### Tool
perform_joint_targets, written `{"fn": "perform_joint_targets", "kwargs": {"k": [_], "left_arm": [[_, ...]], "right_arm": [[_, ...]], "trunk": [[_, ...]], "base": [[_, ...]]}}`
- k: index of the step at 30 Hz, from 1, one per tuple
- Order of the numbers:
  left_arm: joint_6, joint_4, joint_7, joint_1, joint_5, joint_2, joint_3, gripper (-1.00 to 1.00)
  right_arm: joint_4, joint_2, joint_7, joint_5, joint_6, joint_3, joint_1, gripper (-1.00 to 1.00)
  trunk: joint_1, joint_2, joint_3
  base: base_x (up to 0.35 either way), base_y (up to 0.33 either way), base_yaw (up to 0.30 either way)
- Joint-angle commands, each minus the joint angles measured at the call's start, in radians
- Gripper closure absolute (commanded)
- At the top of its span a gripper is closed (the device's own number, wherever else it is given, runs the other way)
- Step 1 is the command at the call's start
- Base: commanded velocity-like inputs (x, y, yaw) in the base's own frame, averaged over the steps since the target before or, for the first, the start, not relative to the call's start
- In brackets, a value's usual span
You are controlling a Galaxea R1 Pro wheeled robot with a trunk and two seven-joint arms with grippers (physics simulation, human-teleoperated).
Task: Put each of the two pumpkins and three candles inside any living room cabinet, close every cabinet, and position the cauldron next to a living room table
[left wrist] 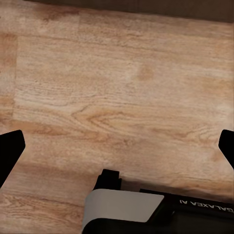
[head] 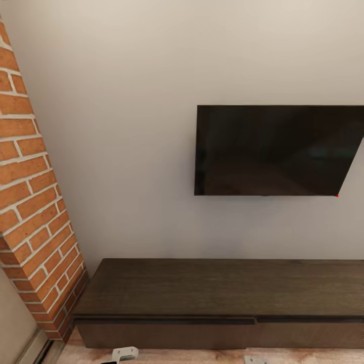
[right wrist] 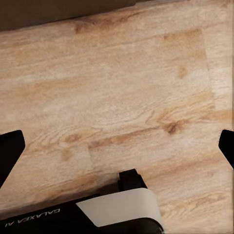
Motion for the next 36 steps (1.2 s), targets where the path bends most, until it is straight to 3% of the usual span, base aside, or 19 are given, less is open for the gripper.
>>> {"fn": "perform_joint_targets", "kwargs": {"k": [1, 9, 19, 36], "left_arm": [[0.004, -0.001, 0.007, -0.001, 0.009, 0.001, -0.008, -1.00], [0.004, 0.004, 0.007, -0.001, 0.009, 0.001, -0.008, -1.00], [0.003, 0.005, 0.007, 0.000, 0.010, 0.002, -0.008, -1.00], [0.002, 0.007, 0.006, 0.001, 0.009, 0.001, -0.010, -1.00]], "right_arm": [[-0.002, -0.001, -0.007, -0.004, 0.007, 0.009, 0.001, -1.00], [0.070, -0.002, -0.007, 0.000, 0.008, 0.008, 0.019, -1.00], [0.114, -0.004, -0.007, 0.000, 0.008, 0.009, 0.131, -1.00], [0.110, -0.003, -0.007, -0.002, 0.007, 0.009, 0.140, -1.00]], "trunk": [[-0.004, 0.006, 0.002], [-0.035, 0.062, 0.027], [-0.073, 0.132, 0.058], [-0.138, 0.251, 0.112]], "base": [[0.000, 0.000, 0.000], [0.000, 0.000, 0.000], [0.000, 0.000, 0.000], [0.000, 0.000, 0.000]]}}
